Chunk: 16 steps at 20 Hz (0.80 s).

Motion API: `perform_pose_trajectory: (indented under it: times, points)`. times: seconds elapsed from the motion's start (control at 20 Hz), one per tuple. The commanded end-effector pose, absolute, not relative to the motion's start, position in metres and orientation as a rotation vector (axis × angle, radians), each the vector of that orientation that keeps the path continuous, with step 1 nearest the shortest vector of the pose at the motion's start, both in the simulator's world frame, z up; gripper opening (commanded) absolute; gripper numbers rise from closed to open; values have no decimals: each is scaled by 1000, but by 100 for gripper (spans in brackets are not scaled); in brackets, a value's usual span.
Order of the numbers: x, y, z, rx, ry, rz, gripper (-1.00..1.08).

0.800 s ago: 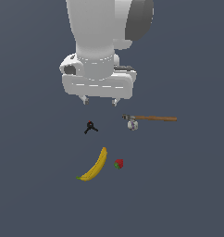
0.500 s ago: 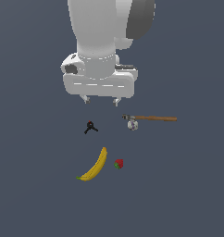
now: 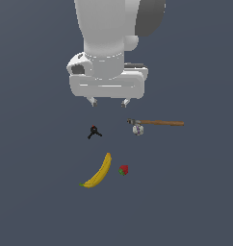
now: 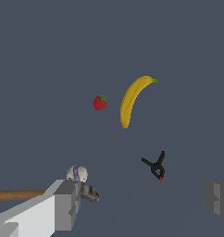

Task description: Pick up a designated object from a clutter of objects.

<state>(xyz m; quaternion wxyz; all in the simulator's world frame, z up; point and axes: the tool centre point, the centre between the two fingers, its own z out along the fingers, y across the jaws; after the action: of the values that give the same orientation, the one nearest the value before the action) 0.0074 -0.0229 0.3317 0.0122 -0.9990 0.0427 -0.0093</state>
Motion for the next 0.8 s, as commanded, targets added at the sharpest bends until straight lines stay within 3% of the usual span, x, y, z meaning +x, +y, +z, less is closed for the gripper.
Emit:
perform_pose_trajectory:
  times: [0.0,0.75]
  points:
    - [7,-23,332,-3114,133,-29,100]
    - [45,-33,283,-3094,347,-19,100]
